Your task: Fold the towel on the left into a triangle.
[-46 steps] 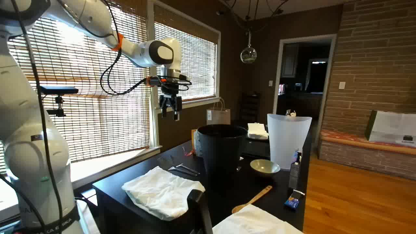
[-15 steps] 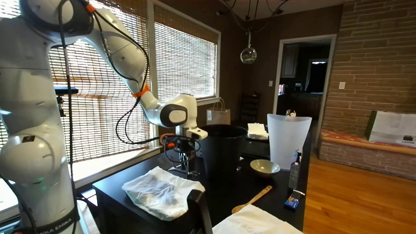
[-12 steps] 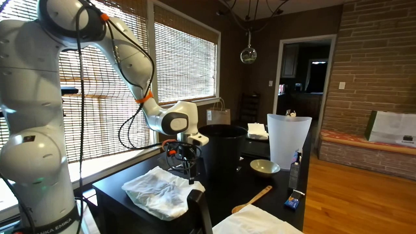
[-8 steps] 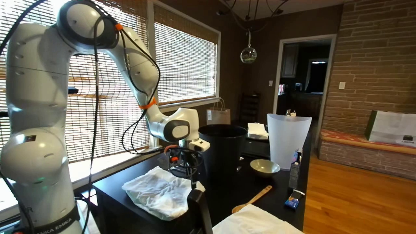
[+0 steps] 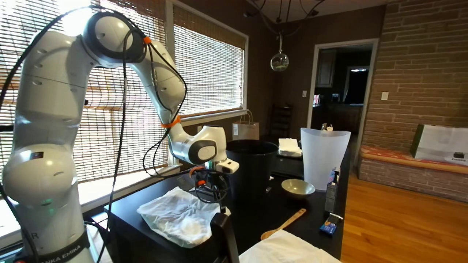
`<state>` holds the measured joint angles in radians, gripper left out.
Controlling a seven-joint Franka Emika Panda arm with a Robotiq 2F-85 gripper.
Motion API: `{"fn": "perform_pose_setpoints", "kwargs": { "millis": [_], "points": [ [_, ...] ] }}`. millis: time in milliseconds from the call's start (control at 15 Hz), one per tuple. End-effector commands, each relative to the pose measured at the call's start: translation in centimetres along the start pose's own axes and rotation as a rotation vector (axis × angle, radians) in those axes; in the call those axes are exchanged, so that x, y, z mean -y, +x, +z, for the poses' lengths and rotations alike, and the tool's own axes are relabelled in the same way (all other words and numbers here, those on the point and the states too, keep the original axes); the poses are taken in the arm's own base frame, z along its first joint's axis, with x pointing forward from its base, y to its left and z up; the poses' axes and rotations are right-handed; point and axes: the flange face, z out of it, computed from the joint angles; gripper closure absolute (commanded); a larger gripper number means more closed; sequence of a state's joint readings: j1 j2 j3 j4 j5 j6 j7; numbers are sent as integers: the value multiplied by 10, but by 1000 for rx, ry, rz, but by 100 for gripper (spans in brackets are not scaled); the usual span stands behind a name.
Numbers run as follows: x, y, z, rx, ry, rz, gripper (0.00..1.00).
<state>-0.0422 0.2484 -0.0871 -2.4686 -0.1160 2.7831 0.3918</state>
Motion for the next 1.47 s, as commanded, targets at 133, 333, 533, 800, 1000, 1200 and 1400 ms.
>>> {"fn": "perform_pose_setpoints", "kwargs": {
  "millis": [133,333,533,800,1000,1200,1400],
  "points": [
    [2,3,3,-13,1,7,0],
    [15,2,7,-24,18,0,0],
    [27,5,13,-43,31,-7,0],
    [34,17,23,-107,36,-25,0],
    [36,21,32,-114,37,-27,0],
    [36,24,38,-109,34,-16,26],
    [34,28,41,-131,27,-16,50]
  ]
}}
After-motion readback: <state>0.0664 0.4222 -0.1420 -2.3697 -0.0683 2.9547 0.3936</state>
